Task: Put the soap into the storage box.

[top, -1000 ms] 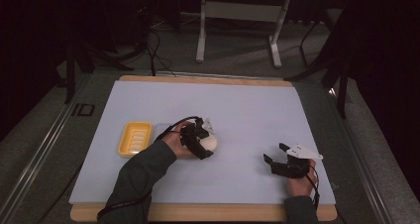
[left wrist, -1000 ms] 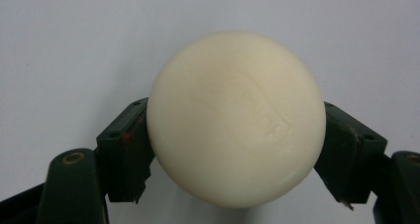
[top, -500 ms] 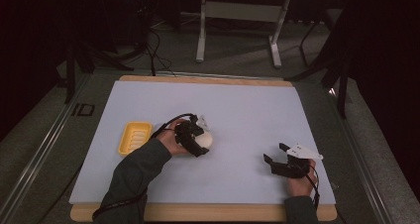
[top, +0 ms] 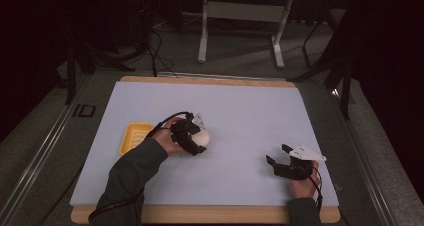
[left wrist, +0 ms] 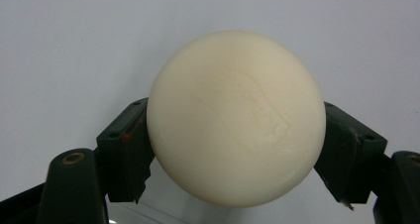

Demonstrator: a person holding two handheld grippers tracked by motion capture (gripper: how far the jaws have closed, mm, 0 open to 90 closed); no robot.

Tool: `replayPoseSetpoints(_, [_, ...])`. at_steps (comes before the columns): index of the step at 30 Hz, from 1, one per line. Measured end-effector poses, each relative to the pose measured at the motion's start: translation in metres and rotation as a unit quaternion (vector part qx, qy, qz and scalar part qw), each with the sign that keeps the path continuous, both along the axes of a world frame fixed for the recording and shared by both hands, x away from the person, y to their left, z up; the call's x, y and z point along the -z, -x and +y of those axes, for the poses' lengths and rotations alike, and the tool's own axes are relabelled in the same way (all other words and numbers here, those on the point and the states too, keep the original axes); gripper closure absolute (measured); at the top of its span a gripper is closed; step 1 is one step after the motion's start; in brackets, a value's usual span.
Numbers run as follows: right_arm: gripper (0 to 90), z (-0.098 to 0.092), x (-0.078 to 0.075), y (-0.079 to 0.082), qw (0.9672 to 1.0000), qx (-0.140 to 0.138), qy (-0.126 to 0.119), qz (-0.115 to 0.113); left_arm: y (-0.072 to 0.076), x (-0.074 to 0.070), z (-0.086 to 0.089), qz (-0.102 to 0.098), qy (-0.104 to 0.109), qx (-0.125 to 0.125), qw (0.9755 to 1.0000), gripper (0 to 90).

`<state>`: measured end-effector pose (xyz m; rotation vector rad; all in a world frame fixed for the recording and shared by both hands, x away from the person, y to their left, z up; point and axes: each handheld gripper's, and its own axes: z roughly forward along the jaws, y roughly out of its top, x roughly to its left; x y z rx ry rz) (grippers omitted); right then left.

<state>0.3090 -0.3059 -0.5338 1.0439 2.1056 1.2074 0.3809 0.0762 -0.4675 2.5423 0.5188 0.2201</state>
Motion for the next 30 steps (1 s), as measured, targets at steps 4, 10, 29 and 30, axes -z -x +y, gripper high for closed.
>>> replayPoseSetpoints(4, [21.3,0.000,0.000,0.000,1.0000,0.000,0.000,0.000,0.000,-0.001,0.004,-0.001,0.001,-0.005,1.0000,25.1])
replayPoseSetpoints(10, [21.2,0.000,0.000,0.001,1.0000,0.000,0.000,0.000,0.000,-0.002,0.011,-0.003,0.000,-0.013,0.9999,25.1])
replayPoseSetpoints(29, [21.3,0.000,0.000,0.001,1.0000,0.000,0.000,-0.001,0.000,-0.008,0.033,-0.008,0.003,-0.033,0.9994,25.1])
replayPoseSetpoints(30, [21.2,0.000,0.000,0.001,1.0000,0.000,0.000,-0.001,0.000,-0.008,0.034,-0.008,0.003,-0.034,0.9994,25.1])
